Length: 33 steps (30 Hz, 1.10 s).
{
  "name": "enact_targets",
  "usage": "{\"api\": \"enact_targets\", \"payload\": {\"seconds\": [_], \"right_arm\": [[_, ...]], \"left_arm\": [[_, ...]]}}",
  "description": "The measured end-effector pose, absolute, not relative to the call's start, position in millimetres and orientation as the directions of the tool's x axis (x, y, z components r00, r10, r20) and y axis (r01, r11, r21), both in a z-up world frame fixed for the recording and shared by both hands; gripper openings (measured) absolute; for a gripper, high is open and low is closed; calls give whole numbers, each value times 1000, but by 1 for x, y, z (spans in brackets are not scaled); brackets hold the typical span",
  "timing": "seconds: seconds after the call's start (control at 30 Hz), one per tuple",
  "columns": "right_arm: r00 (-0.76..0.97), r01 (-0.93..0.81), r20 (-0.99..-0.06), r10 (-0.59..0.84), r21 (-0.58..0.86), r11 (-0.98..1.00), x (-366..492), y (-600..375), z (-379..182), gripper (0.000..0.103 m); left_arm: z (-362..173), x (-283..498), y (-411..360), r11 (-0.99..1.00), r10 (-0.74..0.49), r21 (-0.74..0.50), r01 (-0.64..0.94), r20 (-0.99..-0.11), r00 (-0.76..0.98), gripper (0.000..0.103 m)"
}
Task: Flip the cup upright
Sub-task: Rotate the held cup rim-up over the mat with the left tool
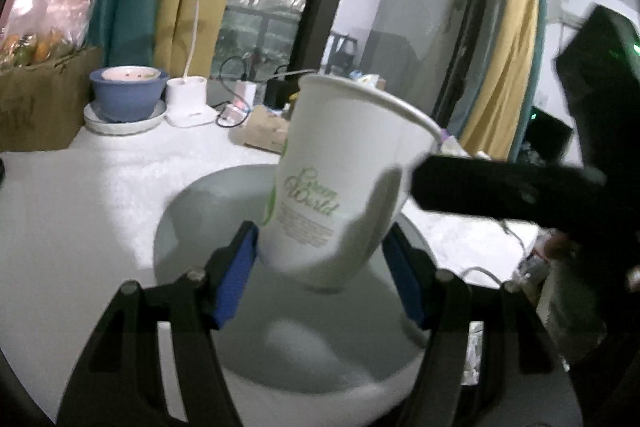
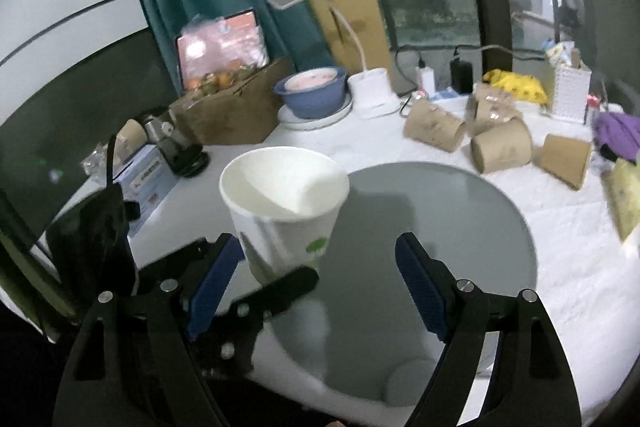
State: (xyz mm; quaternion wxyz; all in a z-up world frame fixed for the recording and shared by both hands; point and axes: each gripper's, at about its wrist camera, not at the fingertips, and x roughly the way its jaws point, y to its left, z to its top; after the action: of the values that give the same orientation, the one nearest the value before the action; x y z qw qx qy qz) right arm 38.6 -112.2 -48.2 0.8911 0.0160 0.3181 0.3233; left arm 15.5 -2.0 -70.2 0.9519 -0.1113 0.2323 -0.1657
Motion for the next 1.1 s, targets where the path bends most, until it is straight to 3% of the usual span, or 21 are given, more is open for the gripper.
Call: {"api": "enact_targets", "payload": {"seconds": [0.33, 0.6, 0.83, 1.1], "right_arm": [[560, -602, -553, 617, 240, 761, 29, -96, -48, 83], [539, -624, -532, 653, 269, 734, 29, -96, -48, 83], [536, -620, -538, 651, 273, 736, 31, -97, -50, 70], [539, -618, -537, 649, 271, 738, 31, -99, -50, 69]], "left_arm": [[-71, -1, 2, 880, -439, -346, 324, -335, 834, 65], [-70, -1, -5, 866, -475, -340, 367, -332, 815, 65], [-69, 2, -9, 864, -486, -328, 383, -340, 805, 65], [-70, 5, -9, 849, -515, -343, 403, -358, 779, 65]]}}
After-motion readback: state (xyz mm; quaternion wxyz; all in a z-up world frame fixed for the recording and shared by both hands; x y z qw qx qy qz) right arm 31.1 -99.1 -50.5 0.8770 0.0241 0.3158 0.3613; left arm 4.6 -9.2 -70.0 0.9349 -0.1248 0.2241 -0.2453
